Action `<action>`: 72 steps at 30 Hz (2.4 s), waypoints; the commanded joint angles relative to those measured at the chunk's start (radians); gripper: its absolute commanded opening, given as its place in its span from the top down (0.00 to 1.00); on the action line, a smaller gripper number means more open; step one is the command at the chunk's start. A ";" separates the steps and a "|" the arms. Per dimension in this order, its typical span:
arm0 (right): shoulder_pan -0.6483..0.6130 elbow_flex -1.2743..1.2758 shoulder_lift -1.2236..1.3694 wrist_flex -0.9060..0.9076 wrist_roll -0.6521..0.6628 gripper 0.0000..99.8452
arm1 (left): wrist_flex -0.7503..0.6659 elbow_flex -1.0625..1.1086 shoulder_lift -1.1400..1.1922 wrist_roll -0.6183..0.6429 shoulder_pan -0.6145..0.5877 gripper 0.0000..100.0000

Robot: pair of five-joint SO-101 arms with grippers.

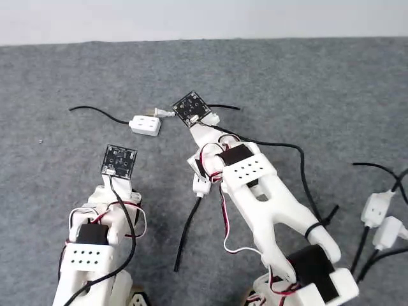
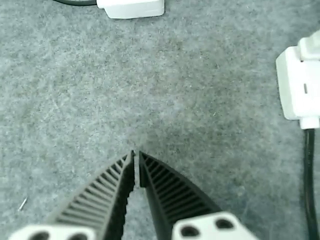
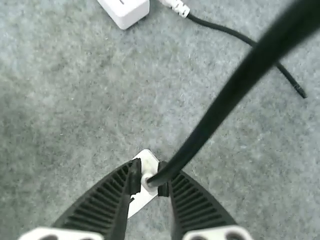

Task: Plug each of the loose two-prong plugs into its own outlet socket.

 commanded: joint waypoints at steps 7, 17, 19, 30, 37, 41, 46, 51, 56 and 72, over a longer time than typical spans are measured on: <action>0.013 0.048 -0.004 -0.013 0.017 0.99 | -0.028 -0.036 0.003 -0.014 -0.005 0.98; 0.012 0.181 -0.004 -0.088 0.048 0.99 | -0.026 -0.033 0.003 -0.015 -0.005 0.98; 0.010 0.178 -0.013 -0.090 0.046 0.99 | -0.026 -0.033 0.003 -0.015 -0.005 0.98; -0.041 -0.063 -0.007 0.125 -0.379 0.72 | -0.031 -0.038 0.003 -0.012 -0.014 0.98; -0.166 -0.055 -0.002 0.099 -0.598 0.74 | -0.107 -0.071 0.009 0.086 -0.140 0.98; -0.145 -0.032 0.050 0.050 -0.609 0.74 | -0.106 -0.079 0.011 0.107 -0.180 0.93; -0.107 -0.075 0.214 0.027 -0.608 0.75 | -0.106 -0.077 0.011 0.120 -0.180 0.91; -0.101 -0.219 0.325 0.163 -0.608 0.76 | -0.106 -0.076 0.011 0.120 -0.180 0.91; -0.081 -0.299 0.377 0.231 -0.600 1.00 | -0.106 -0.074 0.011 0.120 -0.178 0.91; 0.285 -0.095 -0.153 0.383 -0.404 0.99 | -0.109 -0.074 0.011 0.120 -0.178 0.91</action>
